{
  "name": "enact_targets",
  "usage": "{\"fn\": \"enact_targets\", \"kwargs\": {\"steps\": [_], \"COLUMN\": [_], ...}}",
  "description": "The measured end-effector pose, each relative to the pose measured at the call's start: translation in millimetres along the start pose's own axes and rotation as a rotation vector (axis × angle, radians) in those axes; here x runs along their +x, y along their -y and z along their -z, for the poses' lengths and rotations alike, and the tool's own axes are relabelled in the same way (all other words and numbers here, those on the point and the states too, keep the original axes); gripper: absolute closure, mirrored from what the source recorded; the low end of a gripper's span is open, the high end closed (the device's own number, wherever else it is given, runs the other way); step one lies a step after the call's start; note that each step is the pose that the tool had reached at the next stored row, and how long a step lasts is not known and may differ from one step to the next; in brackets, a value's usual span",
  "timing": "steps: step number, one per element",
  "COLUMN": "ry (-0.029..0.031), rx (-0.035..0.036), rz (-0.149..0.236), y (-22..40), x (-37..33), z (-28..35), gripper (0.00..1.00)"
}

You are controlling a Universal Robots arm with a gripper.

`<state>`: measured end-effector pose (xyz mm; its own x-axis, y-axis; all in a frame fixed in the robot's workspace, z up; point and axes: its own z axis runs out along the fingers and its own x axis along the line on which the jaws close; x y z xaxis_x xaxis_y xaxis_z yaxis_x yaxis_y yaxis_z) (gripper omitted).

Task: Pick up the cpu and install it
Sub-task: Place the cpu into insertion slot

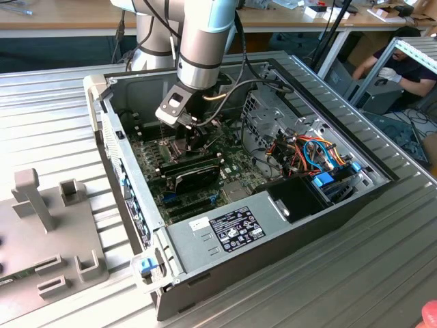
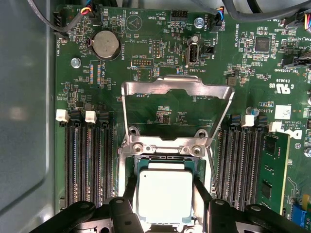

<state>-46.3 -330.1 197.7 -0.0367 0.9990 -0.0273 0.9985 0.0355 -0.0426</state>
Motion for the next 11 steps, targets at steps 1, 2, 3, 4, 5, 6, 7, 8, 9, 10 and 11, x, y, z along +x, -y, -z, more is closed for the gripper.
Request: {"fn": "enact_targets", "kwargs": {"steps": [1, 2, 3, 4, 5, 6, 7, 8, 9, 10, 11], "ry": [0.0000, -0.0001, 0.0000, 0.0000, -0.0001, -0.0001, -0.0002, -0.0004, -0.0003, -0.0002, -0.0002], "rx": [-0.0001, -0.0001, 0.0000, -0.0001, -0.0002, -0.0003, -0.0003, -0.0004, -0.0008, -0.0011, -0.0012], "rz": [0.000, 0.000, 0.000, 0.000, 0.000, 0.000, 0.000, 0.000, 0.000, 0.000, 0.000], "y": [0.1, 0.1, 0.2, 0.2, 0.2, 0.2, 0.3, 0.4, 0.3, 0.3, 0.3], "x": [0.0, 0.0, 0.0, 0.0, 0.0, 0.0, 0.0, 0.0, 0.0, 0.0, 0.0], "z": [0.0, 0.0, 0.0, 0.0, 0.2, 0.6, 1.0, 1.9, 2.4, 2.6, 2.7], "gripper": [0.45, 0.45, 0.45, 0.45, 0.45, 0.45, 0.45, 0.45, 0.45, 0.45, 0.45]}}
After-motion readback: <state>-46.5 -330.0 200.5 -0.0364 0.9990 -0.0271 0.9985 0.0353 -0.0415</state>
